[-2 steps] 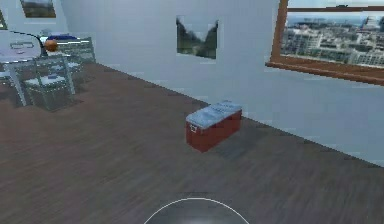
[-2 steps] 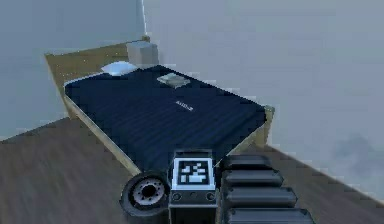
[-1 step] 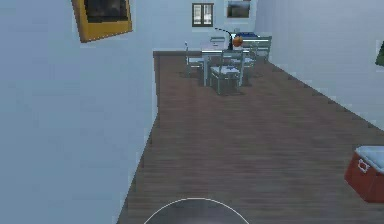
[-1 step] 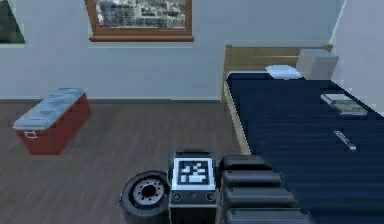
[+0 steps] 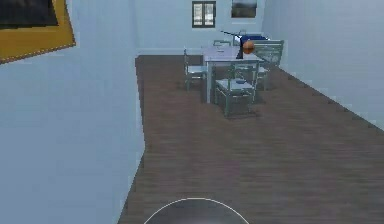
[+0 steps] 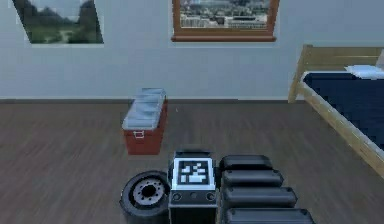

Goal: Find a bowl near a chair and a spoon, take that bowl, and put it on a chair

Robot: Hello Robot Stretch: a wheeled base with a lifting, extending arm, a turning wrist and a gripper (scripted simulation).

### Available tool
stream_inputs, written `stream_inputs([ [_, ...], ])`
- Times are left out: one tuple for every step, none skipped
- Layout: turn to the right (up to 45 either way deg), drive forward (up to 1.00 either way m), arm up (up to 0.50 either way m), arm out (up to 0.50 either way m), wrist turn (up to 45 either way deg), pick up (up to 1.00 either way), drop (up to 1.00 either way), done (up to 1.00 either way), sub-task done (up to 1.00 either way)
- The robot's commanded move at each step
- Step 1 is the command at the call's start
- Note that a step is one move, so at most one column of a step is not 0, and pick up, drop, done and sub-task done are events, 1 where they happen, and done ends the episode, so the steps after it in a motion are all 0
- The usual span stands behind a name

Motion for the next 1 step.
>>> stream_inputs([
  [0.0,1.0,0.0,0.0,0.0,0.0,0.0,0.0,0.0],
])
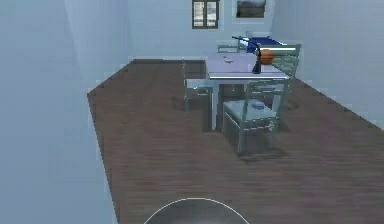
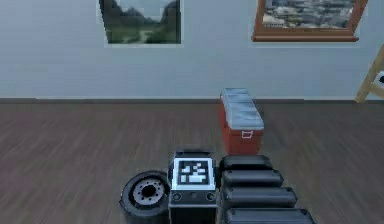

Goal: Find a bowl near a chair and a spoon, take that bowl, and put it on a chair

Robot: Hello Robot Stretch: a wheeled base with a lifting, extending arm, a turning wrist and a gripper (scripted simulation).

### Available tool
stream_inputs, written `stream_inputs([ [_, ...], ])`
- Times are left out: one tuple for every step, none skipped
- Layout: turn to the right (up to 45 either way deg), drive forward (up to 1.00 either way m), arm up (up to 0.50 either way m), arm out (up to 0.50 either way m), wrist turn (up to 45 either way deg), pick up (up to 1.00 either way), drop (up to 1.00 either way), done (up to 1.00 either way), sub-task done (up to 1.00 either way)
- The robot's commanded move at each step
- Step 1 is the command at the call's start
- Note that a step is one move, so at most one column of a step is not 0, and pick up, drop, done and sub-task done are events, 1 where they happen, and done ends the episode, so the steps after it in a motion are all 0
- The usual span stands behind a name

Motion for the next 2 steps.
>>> stream_inputs([
  [0.0,1.0,0.0,0.0,0.0,0.0,0.0,0.0,0.0],
  [0.0,0.9,0.0,0.0,0.0,0.0,0.0,0.0,0.0],
])
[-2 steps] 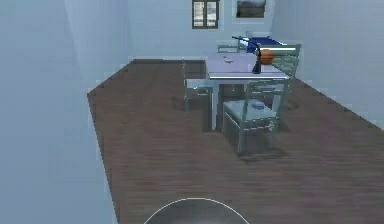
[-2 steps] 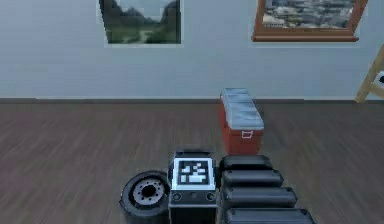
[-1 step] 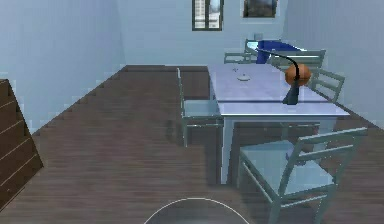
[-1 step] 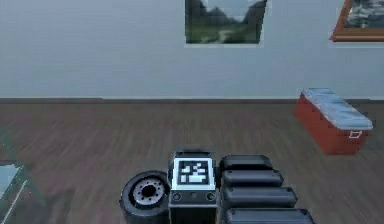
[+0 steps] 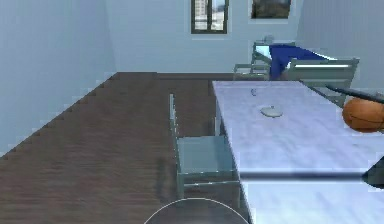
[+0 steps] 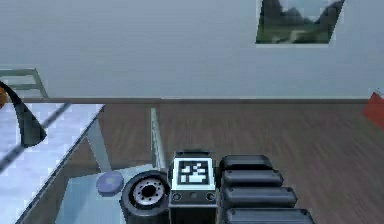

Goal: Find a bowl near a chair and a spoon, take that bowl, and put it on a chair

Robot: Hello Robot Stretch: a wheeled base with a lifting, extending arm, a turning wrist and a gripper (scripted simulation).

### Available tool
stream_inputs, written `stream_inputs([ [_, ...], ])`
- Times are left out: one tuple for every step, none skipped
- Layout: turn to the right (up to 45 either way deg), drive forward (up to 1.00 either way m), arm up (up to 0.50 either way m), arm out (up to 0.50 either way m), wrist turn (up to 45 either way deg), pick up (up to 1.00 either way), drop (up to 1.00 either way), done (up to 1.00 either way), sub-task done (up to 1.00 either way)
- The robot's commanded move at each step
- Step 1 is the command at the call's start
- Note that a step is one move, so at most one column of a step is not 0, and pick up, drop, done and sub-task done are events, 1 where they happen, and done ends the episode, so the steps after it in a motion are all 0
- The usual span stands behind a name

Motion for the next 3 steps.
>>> stream_inputs([
  [-27.0,0.0,0.0,0.0,0.0,0.0,0.0,0.0,0.0],
  [0.0,0.0,0.0,0.42,0.0,0.0,0.0,0.0,0.0],
  [0.0,0.0,0.0,0.0,45.0,0.0,0.0,0.0,0.0],
])
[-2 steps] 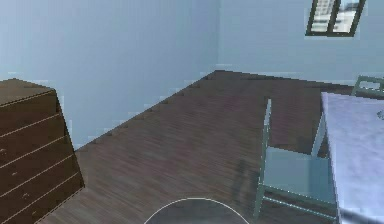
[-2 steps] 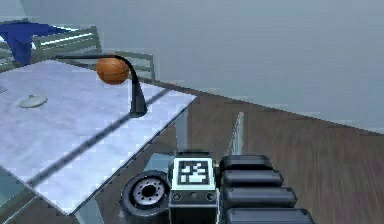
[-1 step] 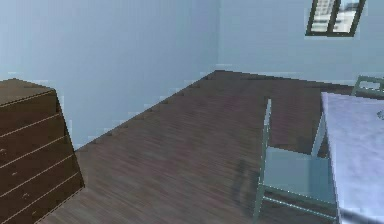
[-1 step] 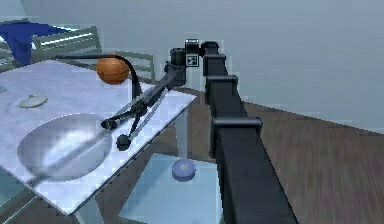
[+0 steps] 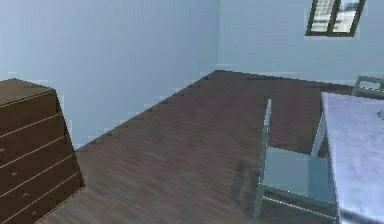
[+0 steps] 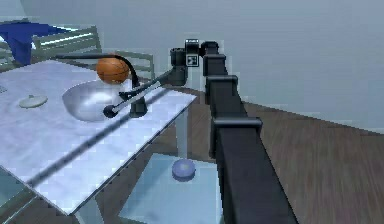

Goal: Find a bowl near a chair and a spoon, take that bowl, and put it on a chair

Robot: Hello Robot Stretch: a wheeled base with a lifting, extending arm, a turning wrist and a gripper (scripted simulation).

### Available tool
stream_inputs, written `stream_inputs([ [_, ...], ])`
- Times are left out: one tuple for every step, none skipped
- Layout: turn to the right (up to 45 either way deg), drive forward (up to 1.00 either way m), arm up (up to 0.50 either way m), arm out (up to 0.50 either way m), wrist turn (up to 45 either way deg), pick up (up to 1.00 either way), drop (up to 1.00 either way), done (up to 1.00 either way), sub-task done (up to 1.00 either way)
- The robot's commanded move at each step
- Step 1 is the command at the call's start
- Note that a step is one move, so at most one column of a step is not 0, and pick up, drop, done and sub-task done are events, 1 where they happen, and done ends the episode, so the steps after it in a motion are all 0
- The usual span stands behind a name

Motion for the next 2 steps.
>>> stream_inputs([
  [0.0,0.0,0.0,0.0,45.0,0.0,0.0,0.0,0.0],
  [0.0,0.0,0.0,0.0,36.0,0.0,0.0,0.0,0.0],
])
